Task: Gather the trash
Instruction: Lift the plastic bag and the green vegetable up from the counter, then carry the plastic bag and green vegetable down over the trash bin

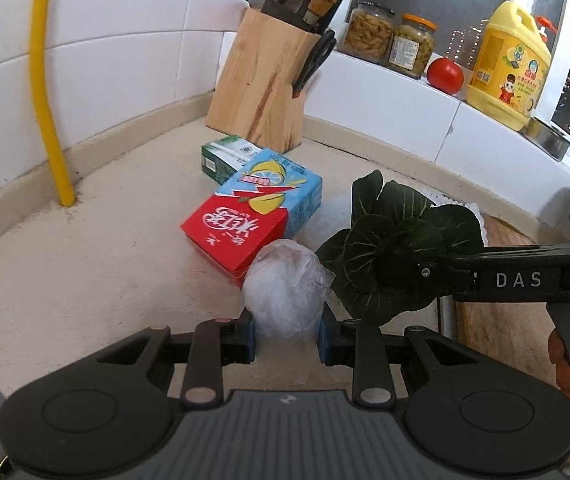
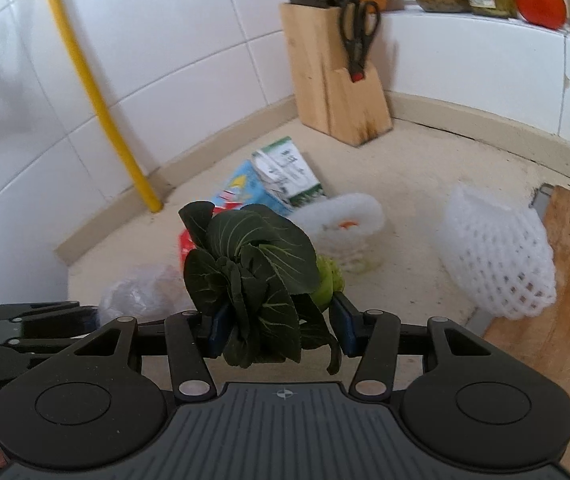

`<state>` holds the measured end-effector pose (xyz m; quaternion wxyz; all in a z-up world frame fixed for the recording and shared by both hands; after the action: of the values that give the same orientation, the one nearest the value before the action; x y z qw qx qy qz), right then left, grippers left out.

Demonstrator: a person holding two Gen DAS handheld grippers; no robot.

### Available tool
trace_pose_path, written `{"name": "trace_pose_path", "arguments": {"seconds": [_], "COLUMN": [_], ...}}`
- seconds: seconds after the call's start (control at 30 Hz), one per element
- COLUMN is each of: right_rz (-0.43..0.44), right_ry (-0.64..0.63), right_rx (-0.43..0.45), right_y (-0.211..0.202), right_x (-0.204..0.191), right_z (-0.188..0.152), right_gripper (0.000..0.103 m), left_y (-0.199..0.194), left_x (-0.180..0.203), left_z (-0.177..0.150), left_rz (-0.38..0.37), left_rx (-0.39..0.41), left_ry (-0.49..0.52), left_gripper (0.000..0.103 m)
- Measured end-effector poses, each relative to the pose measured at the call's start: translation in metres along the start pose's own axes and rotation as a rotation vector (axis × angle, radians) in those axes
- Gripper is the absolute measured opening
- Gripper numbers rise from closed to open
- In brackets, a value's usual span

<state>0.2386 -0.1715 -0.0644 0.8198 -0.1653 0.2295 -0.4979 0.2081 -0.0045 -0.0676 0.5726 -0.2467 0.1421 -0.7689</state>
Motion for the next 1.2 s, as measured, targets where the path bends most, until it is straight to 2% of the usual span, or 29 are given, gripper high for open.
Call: {"name": "trace_pose_path", "arguments": {"seconds": [1.2], "right_rz": [0.108], "right_ry": [-0.119], "right_rx": [0.001], "right_y": [-0.004], "right_x": [-0.105], "right_z": [-0.007], "right_gripper": [0.058], "left_y": [-0.081], "left_x": [-0.054], "left_z": [-0.011], "left_rz": [0.115], "left_rx": [0.095], "left_ry": [-0.030], "left_gripper": [0.023]}}
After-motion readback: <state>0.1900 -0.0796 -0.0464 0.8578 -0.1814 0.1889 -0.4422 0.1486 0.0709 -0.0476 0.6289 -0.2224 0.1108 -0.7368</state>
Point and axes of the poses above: each gripper's, at about its wrist camera, not at the fingertips, and y roughly the way its jaws point, x to its right, z to its top, the point moved 4 cm from there along y, roughly the way its jaws point, and after that the axes turned 10 degrees about x, right-handed, at the moved point
